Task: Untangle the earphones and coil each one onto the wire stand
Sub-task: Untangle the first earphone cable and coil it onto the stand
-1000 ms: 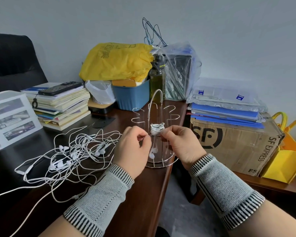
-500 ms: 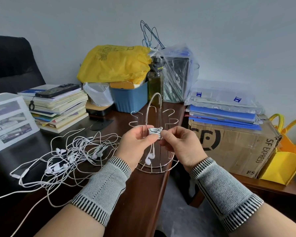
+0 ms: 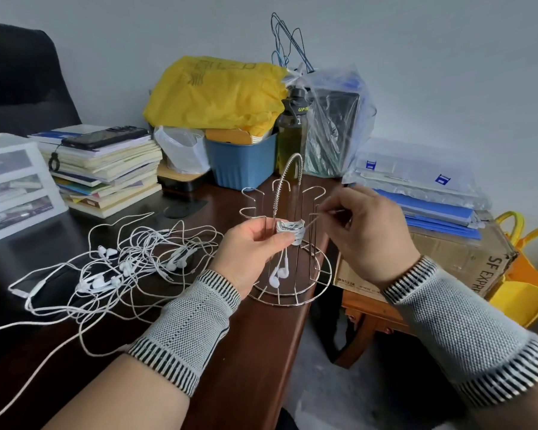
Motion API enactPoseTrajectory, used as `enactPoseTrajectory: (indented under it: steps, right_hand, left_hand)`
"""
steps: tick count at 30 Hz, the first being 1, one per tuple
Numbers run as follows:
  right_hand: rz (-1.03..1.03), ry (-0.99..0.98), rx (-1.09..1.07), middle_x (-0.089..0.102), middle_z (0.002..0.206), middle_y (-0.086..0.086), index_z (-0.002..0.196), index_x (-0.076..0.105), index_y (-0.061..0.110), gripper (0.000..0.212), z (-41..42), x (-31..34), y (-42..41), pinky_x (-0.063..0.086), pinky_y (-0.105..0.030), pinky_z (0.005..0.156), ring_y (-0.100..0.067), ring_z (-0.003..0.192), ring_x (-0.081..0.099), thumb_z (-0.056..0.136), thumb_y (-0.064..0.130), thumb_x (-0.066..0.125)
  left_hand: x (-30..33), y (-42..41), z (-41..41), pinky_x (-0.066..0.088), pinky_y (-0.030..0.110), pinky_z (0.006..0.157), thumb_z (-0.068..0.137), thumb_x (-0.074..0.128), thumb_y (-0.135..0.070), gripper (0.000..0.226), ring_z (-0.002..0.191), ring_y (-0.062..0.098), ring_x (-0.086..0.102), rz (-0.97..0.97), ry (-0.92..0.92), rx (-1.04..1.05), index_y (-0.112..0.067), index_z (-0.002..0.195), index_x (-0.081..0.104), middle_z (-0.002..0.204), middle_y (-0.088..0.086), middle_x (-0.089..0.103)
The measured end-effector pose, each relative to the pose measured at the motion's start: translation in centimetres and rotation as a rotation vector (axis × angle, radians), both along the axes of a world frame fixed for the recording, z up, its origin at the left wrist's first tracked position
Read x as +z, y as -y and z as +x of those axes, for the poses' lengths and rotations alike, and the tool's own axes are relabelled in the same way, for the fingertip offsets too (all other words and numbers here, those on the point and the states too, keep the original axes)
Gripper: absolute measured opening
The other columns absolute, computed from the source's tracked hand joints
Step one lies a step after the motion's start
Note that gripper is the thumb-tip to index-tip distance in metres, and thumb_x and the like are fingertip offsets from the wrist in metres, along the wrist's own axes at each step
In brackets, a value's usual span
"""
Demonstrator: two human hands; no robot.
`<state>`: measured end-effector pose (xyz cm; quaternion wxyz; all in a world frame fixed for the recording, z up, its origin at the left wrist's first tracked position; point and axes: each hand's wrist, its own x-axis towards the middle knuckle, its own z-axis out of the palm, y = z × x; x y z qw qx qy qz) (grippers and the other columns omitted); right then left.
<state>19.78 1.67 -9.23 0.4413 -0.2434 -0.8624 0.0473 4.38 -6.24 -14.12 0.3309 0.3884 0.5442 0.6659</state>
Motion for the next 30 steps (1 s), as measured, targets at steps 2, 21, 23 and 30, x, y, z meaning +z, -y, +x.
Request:
enactPoseTrajectory:
  steps: [2,21,23,30]
  right_hand:
    - [0.069,0.117,0.026,0.065,0.083,-0.005,0.081,0.069,0.010,0.002,-1.2,1.6,-0.2,0.055,-0.038,0.067,-0.021,0.071,0.061,0.081,0.008,0.068]
    - [-0.335,0.492,-0.067,0.067,0.083,0.007,0.085,0.073,0.024,0.009,-5.1,4.6,-1.7,0.057,-0.029,0.080,-0.010,0.081,0.063,0.083,0.017,0.068]
    - [-0.312,0.455,-0.032,0.070,0.088,0.007,0.090,0.076,0.023,0.012,-5.0,4.3,-1.8,0.055,-0.028,0.083,-0.010,0.083,0.064,0.085,0.017,0.066]
    - [-0.291,0.481,0.047,0.064,0.090,0.011,0.118,0.063,0.017,0.032,-5.0,3.5,-2.2,0.042,-0.013,0.070,-0.001,0.075,0.054,0.087,0.012,0.060]
  left_hand:
    - [-0.1,0.1,-0.1,0.048,0.015,0.066,0.083,0.071,-0.004,0.017,0.078,0.004,0.068,0.008,0.013,-0.022,-0.020,0.085,0.073,0.089,-0.002,0.075]
    - [-0.6,0.2,-0.8,0.053,0.026,0.057,0.077,0.080,-0.016,0.010,0.073,0.016,0.061,-0.006,0.030,-0.082,-0.018,0.084,0.072,0.083,-0.001,0.072]
    - [-0.8,0.1,-0.9,0.052,0.031,0.059,0.068,0.086,-0.026,0.015,0.069,0.015,0.059,-0.011,0.022,-0.070,-0.022,0.077,0.075,0.078,0.002,0.068]
    - [-0.8,0.0,-0.7,0.051,0.032,0.058,0.083,0.070,-0.006,0.008,0.059,0.011,0.061,0.019,0.076,-0.063,-0.007,0.091,0.068,0.070,-0.005,0.068]
